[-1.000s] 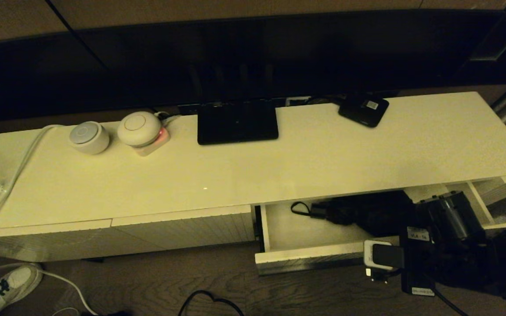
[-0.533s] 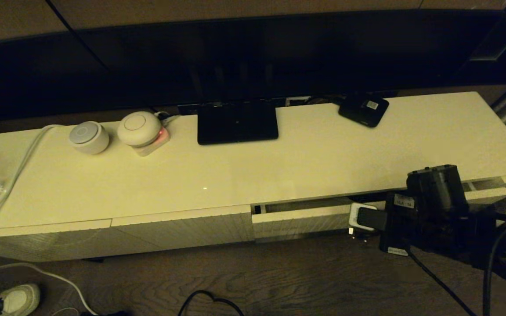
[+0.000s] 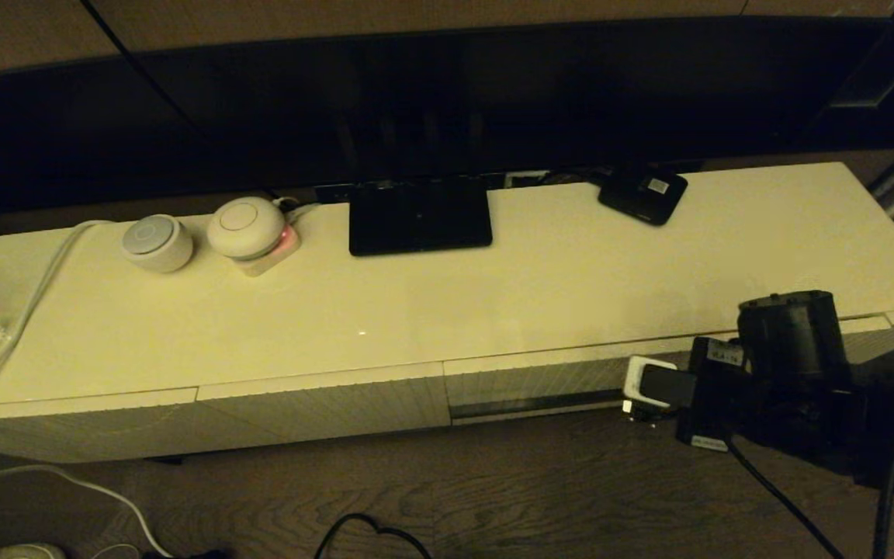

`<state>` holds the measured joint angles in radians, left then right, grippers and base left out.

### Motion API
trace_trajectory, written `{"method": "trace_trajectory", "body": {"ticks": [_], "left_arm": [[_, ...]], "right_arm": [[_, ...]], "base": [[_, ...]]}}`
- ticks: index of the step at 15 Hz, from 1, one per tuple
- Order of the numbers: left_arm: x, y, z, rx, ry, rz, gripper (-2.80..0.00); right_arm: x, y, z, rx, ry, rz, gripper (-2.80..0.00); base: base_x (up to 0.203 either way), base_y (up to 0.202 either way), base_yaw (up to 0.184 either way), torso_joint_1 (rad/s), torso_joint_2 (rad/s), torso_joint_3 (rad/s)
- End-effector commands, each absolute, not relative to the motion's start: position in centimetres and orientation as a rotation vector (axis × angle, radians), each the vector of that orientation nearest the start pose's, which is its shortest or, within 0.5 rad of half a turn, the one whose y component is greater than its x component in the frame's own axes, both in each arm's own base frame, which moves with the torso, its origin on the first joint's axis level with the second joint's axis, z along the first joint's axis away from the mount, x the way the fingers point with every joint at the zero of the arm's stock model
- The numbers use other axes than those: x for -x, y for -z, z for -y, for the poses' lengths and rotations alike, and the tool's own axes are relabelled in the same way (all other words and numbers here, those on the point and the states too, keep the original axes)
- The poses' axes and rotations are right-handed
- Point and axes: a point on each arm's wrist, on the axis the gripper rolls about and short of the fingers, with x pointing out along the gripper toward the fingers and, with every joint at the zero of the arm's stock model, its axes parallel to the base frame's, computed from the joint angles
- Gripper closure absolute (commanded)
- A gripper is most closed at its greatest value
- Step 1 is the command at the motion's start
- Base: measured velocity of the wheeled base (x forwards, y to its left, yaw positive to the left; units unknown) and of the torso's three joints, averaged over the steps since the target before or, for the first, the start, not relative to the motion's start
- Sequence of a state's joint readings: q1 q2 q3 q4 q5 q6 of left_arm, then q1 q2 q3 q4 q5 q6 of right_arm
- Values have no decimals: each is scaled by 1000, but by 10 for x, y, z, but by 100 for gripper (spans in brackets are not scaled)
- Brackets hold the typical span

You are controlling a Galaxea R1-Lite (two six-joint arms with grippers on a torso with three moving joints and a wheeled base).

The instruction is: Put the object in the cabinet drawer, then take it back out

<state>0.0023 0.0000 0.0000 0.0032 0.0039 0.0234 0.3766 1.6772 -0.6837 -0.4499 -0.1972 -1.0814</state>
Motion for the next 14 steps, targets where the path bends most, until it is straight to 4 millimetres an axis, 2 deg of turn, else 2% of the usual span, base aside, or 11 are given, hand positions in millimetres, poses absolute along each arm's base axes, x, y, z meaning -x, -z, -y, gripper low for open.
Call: {"method": "trace_trajectory", "body": {"ticks": [1, 7, 9, 11, 14], "left_arm": [[23, -74, 0, -23, -8, -6, 0], [23, -74, 0, -23, -8, -6, 0], [23, -74, 0, -23, -8, -6, 0], [23, -74, 0, -23, -8, -6, 0], [23, -74, 0, -23, -8, -6, 0]], "right_arm": [[-220, -153, -84, 1220, -461, -397, 0], [-126, -152, -52, 1266, -597, -540, 0], [-103, -146, -42, 1277, -629, -598, 0], [-89, -139, -33, 1268, -609, -612, 0], [-85, -132, -29, 1268, -606, -641, 0]], "base": [[0, 0, 0, 0, 0, 0], [0, 0, 0, 0, 0, 0], [0, 0, 0, 0, 0, 0], [0, 0, 0, 0, 0, 0], [0, 0, 0, 0, 0, 0]]}}
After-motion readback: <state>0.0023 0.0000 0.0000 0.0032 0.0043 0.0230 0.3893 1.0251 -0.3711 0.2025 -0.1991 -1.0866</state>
